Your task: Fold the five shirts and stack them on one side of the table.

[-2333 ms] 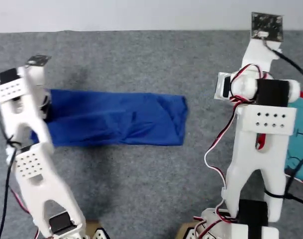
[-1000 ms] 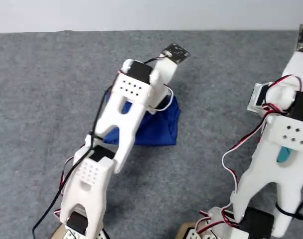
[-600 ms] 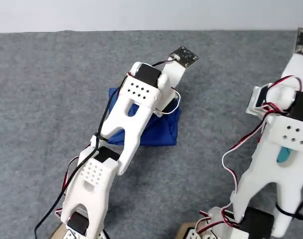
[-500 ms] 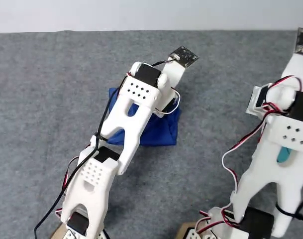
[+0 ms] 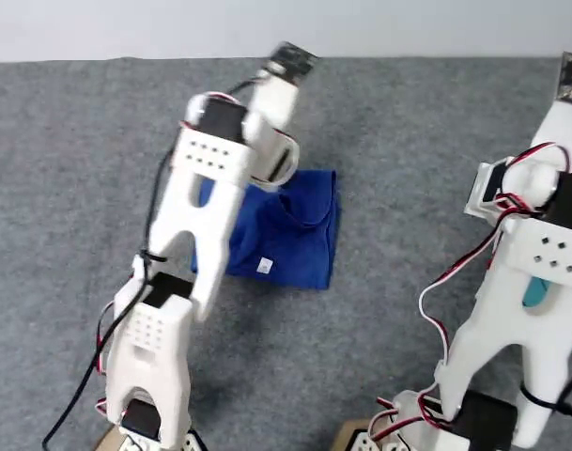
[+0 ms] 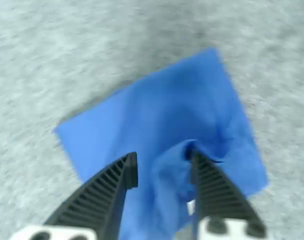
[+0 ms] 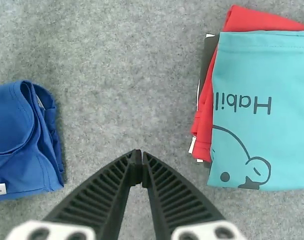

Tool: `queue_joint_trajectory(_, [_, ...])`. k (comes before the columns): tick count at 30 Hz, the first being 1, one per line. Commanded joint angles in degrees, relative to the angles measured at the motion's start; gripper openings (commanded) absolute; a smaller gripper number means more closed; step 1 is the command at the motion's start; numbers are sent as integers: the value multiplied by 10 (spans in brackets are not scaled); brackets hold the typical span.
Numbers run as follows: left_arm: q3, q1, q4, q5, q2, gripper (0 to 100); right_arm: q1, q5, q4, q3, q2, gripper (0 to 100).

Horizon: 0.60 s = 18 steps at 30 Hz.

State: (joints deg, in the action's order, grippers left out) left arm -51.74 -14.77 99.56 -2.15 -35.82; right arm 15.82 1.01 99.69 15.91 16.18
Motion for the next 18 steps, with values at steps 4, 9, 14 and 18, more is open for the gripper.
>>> queue_joint_trajectory(4, [-19, 47, 9, -41, -18, 6, 3, -2, 4, 26, 16, 15])
queue_joint_trajectory(9, [-22, 30, 10, -43, -106, 6, 3, -3, 4, 26, 17, 15])
queue_joint_trajectory(14, [18, -38, 11, -43, -103, 6, 5, -5, 5, 26, 21, 15])
queue_joint_trajectory(18, [111, -104, 11, -43, -7, 6, 6, -5, 5, 26, 21, 15])
